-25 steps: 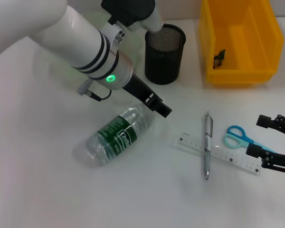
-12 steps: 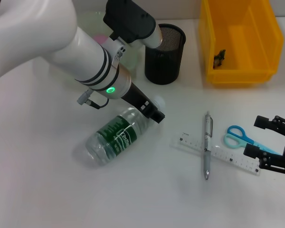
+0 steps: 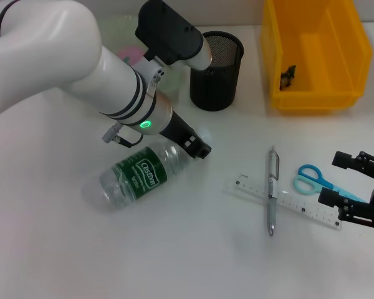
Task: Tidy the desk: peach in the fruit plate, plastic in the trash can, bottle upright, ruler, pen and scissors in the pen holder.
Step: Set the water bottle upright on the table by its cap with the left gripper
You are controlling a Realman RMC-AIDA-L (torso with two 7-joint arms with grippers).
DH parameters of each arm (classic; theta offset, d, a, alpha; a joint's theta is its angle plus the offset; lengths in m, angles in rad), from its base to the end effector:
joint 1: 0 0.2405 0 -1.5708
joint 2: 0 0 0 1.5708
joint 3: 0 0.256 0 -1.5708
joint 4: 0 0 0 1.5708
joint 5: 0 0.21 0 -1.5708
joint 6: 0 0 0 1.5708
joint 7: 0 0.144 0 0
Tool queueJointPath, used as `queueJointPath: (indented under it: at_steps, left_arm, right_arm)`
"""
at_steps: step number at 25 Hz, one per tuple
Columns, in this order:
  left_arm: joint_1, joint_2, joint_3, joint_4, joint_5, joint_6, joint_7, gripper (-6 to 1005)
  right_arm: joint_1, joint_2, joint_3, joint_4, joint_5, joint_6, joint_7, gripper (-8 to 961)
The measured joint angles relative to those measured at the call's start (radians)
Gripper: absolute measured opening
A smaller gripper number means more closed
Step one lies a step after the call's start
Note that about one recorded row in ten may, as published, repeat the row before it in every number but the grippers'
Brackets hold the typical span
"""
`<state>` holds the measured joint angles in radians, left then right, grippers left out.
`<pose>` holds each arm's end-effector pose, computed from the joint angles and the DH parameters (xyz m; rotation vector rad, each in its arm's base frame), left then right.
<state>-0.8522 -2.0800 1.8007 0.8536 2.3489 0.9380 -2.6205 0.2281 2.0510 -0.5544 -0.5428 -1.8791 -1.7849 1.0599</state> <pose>-0.1462 0.3883 -0.1127 -2.6585 -0.6956 0.3548 0.3302 0.2240 0.0208 -2.5087 0.6019 0.9456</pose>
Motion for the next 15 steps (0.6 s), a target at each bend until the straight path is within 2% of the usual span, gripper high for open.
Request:
queueJointPath:
  at_steps: [2,5,10,11,12,15]
  left_arm:
    - [0.012,0.0,0.009,0.021,-0.004,0.004,0.006,472]
    - [0.029,0.0,0.01,0.057,-0.004,0.012,0.007,458]
    - [0.137,0.004,-0.005,0.245,-0.009,0.027,0.021,445]
    - [0.187,0.005,-0.035,0.313,-0.037,0.028,0.056,445]
    - [0.187,0.005,-0.035,0.313,-0.037,0.028,0.056,445]
    - [0.247,0.007,-0.099,0.361,-0.148,0.029,0.158,445]
  right_arm:
    - [0.0,0.0,-0.001,0.001,0.0,0.004,0.0,845]
    - [0.003,0.0,-0.002,0.011,0.0,0.006,0.0,845]
    - [0.008,0.0,0.001,0.017,0.0,0.007,0.0,845]
    - [0.009,0.0,0.001,0.017,0.0,0.007,0.0,845]
    - [0.009,0.0,0.001,0.017,0.0,0.007,0.0,845]
    - [0.011,0.0,0.002,0.017,0.0,0.007,0.0,846]
